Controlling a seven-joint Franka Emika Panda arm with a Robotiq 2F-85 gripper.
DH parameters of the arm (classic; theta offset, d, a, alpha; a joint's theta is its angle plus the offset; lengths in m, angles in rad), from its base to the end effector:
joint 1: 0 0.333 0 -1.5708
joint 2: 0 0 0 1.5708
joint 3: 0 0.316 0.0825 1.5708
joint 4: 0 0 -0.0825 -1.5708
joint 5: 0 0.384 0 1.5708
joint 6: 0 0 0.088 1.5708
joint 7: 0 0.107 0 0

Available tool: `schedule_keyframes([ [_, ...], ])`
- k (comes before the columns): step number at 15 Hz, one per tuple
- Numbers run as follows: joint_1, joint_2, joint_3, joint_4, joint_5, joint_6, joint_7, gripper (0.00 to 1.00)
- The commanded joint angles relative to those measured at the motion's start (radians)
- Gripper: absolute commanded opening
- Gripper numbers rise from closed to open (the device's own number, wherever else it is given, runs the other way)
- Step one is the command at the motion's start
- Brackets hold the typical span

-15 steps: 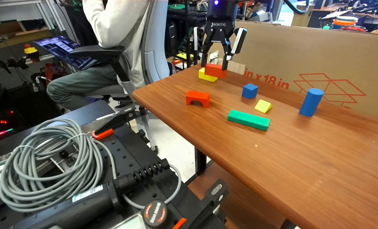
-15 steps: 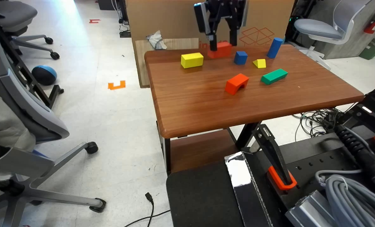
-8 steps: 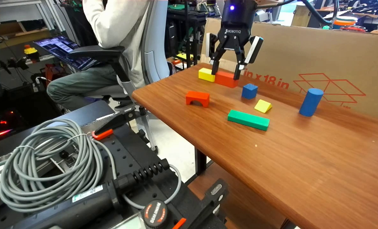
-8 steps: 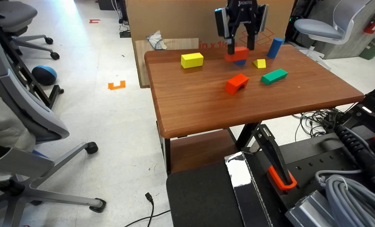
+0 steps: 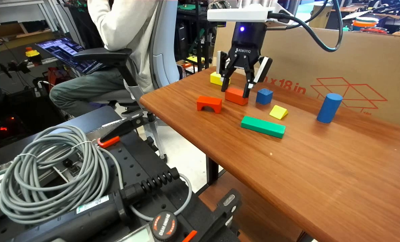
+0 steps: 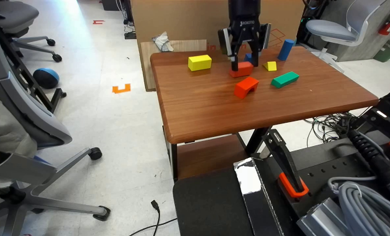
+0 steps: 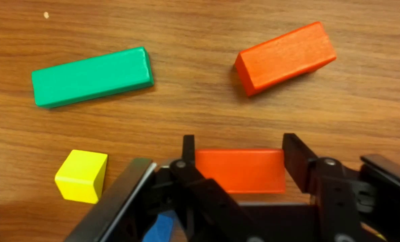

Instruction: Remove the orange block from the top of the yellow block

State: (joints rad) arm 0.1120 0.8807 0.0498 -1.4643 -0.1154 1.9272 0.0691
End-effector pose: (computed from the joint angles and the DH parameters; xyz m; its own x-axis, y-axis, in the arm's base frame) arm 0.6591 0.0952 0.1281 0.9084 0.1182 -0.4010 0.1599 -0.9845 0.0720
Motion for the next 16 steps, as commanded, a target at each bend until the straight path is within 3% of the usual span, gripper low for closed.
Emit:
schedule_keyframes([
  [1, 0.018, 0.052, -0.014, 0.078, 0.009, -0.052, 0.014, 0.41],
  [2, 0.018, 0.048, -0.013, 0.074, 0.008, -0.052, 0.011, 0.91],
  [5, 0.009, -0.008, -0.008, 0.0, 0.008, -0.001, 0.001, 1.0],
  [8, 0.0, -0.088, -0.003, -0.092, 0.014, 0.061, -0.003, 1.0],
  [12, -0.015, -0.176, -0.022, -0.145, -0.005, -0.074, -0.035, 1.0],
  [13, 0.0, -0.104, -0.014, -0.08, 0.003, -0.023, -0.01, 1.0],
  [16, -0.012, -0.15, -0.024, -0.112, 0.0, -0.063, -0.022, 1.0],
])
